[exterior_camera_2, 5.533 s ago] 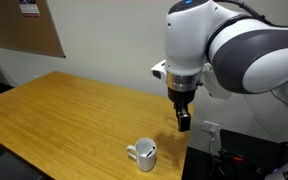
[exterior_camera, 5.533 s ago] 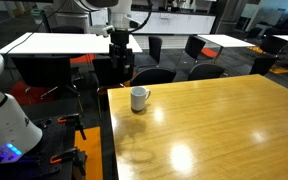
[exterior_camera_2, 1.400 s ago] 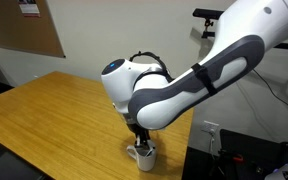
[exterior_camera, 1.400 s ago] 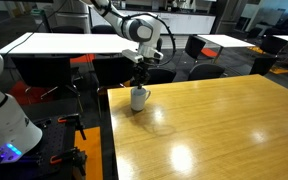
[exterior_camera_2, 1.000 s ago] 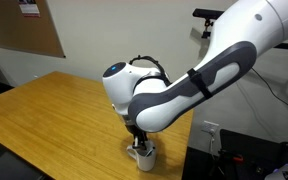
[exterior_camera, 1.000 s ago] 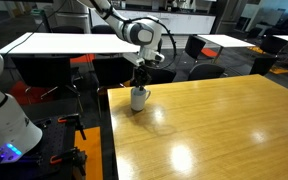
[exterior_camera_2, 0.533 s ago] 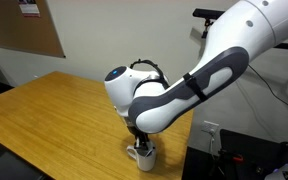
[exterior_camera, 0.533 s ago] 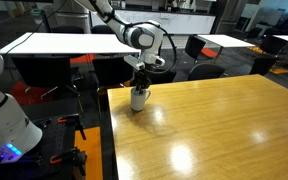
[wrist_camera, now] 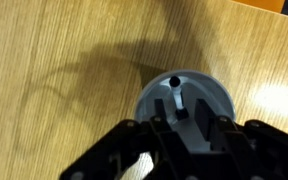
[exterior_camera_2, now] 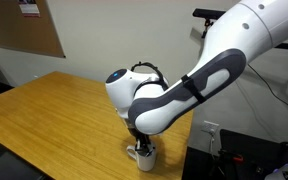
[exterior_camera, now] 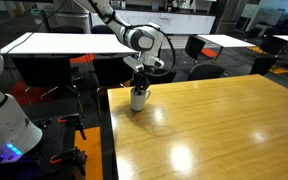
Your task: Take the marker out of the cup and put it on the table
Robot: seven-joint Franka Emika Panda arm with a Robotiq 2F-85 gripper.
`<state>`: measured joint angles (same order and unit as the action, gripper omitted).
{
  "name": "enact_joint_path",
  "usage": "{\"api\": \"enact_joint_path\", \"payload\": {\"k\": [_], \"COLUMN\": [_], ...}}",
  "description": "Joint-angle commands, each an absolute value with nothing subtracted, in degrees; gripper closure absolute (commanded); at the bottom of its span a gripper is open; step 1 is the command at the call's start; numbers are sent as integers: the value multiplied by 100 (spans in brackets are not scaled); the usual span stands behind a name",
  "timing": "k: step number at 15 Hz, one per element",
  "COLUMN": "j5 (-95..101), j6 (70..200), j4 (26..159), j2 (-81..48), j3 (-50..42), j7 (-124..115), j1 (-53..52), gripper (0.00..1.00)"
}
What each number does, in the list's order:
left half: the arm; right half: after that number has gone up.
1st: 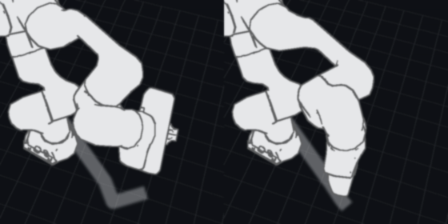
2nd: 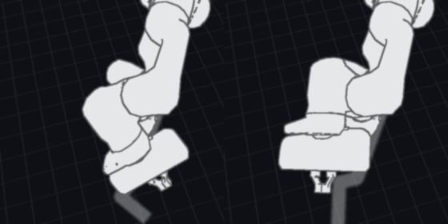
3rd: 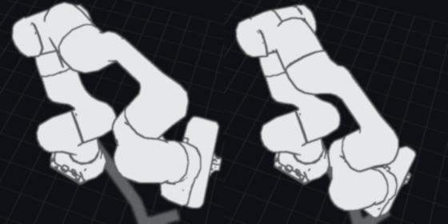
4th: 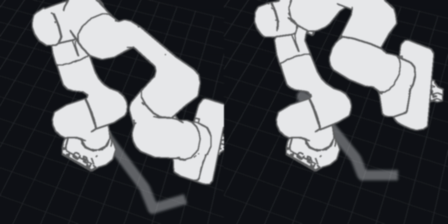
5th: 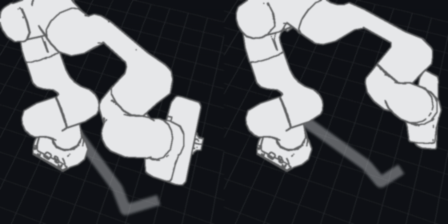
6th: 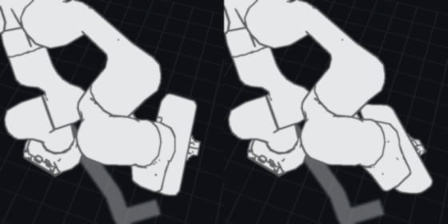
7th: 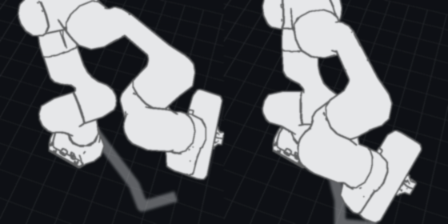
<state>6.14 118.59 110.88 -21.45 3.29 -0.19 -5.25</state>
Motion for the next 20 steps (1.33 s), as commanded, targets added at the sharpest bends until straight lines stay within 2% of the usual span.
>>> {"api": "enact_joint_path", "payload": {"k": [1,20], "j5": [436,344], "j6": [11748,11377], "j4": [11080,10836], "j2": [-2166,-2451], "j3": [341,325], "j7": [-22,-21], "j1": [-480,-444], "gripper": [61,62]}}
